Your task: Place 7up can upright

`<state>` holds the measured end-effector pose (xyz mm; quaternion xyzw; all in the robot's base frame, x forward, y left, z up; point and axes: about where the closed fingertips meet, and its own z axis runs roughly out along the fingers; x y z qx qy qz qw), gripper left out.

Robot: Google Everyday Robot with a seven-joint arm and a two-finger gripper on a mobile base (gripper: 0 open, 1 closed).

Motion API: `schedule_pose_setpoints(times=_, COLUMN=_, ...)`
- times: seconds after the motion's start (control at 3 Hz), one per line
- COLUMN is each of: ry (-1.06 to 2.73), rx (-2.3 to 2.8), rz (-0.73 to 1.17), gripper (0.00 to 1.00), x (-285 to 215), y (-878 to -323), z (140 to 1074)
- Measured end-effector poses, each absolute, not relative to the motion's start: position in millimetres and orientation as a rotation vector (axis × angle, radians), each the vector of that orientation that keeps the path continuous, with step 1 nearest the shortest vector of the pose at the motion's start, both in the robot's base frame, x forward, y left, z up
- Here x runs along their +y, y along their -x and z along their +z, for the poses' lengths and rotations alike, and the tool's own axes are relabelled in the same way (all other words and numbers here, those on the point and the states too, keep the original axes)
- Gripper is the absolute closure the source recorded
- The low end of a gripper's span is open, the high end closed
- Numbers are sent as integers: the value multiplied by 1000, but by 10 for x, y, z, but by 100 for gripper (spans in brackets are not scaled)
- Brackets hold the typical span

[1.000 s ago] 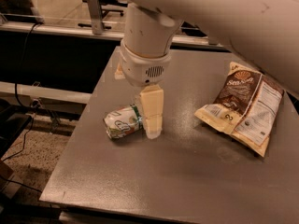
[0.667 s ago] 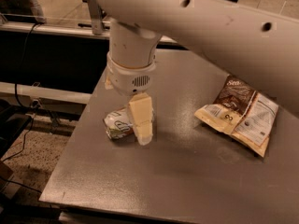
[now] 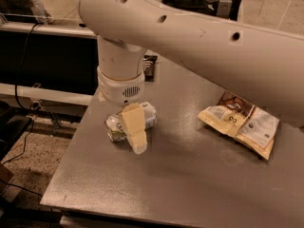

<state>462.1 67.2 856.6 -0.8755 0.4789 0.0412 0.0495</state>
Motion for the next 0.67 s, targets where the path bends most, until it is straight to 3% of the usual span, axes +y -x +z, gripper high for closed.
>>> schedule_pose_setpoints(times=0.67, ry=2684, rx=1489, rz=129, gripper=29, x=633, y=-4675, z=8474)
